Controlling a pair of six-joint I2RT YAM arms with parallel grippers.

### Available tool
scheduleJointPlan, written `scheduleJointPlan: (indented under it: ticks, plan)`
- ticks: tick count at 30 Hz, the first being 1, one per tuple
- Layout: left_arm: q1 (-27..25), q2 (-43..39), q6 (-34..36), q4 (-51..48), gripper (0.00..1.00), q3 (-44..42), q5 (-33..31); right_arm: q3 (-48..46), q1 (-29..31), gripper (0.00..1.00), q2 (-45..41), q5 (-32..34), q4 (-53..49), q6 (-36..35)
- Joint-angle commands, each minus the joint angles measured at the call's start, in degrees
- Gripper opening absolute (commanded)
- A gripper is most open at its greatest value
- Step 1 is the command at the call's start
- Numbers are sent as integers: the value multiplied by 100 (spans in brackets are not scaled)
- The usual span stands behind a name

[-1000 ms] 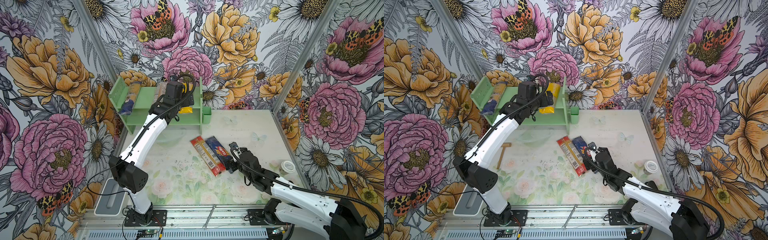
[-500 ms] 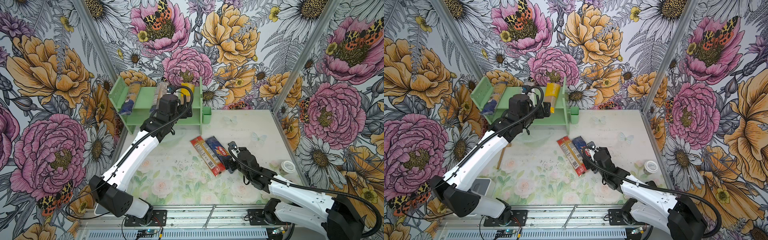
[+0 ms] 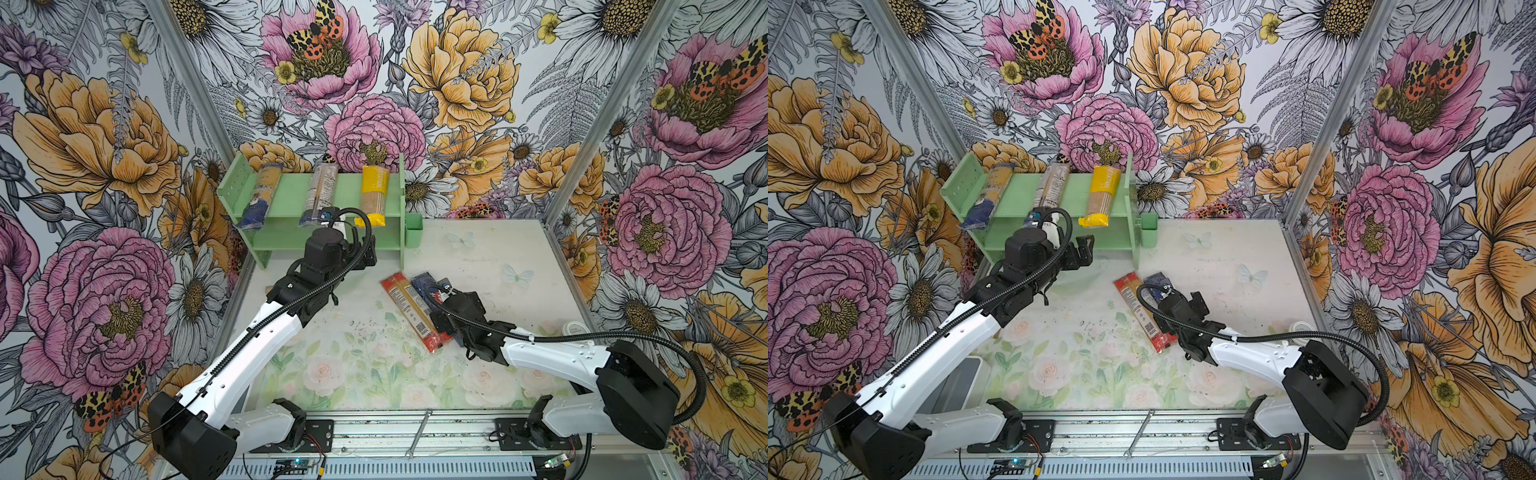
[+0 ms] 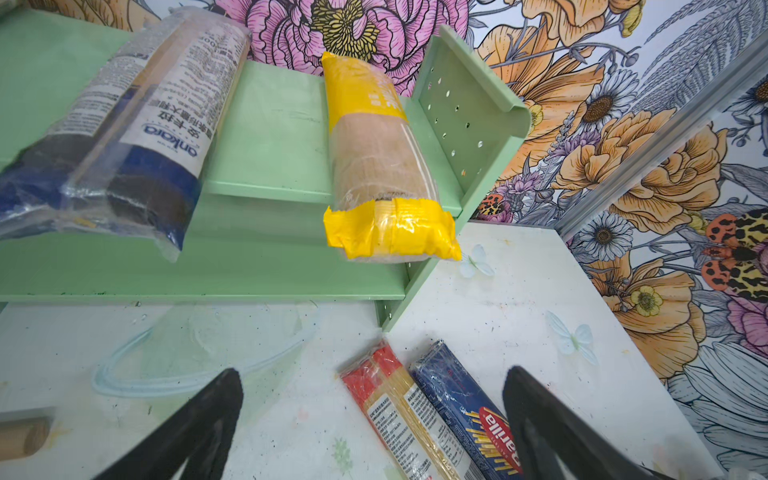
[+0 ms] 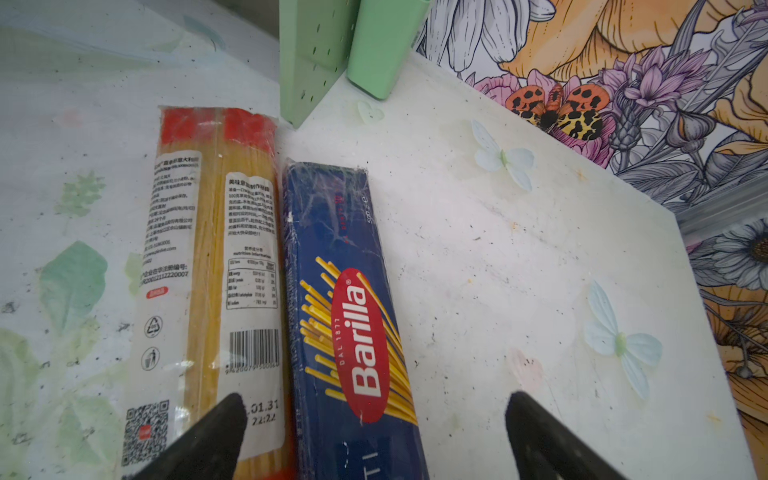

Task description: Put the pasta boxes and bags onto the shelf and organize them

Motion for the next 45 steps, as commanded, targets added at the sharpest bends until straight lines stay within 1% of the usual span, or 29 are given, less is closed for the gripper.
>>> scheduleJointPlan:
  ticks: [1,3,6,10,12,18,25,31,33,38,42,45]
  plan:
    - [-35,-301,-251,143,99,-270,117,243,214,100,249,467,-149,181]
    - [-37,-393,-322,129,99,-455,289,271,297,99,393,436,-148,271]
    - [-28,-482,-438,123,99,-660,328,326,362,100,588,511,-160,424]
    - [-30,-517,-512,110,99,-845,444,336,406,99,641,1053,-215,601]
    - [-29,-522,-560,94,99,-930,477,337,406,99,623,1193,-285,673]
    - [-27,-511,-720,108,99,-1228,495,336,406,99,738,1351,-507,890]
    - [-17,-535,-862,100,99,-1445,519,568,569,100,1303,1377,-633,988]
    - [63,-542,-951,35,99,-1600,548,1130,869,100,1919,1131,-619,1090]
    - [86,-561,-985,25,99,-1640,548,1323,979,100,2076,1066,-620,1269]
    - [123,-597,-954,35,99,-1738,495,1776,1161,99,2458,694,-600,1337]
    - [193,-510,-892,-9,99,-1854,601,1792,1214,100,2481,342,-371,1364]
    - [192,-460,-843,57,99,-2006,563,1612,1192,100,2284,280,-176,1277]
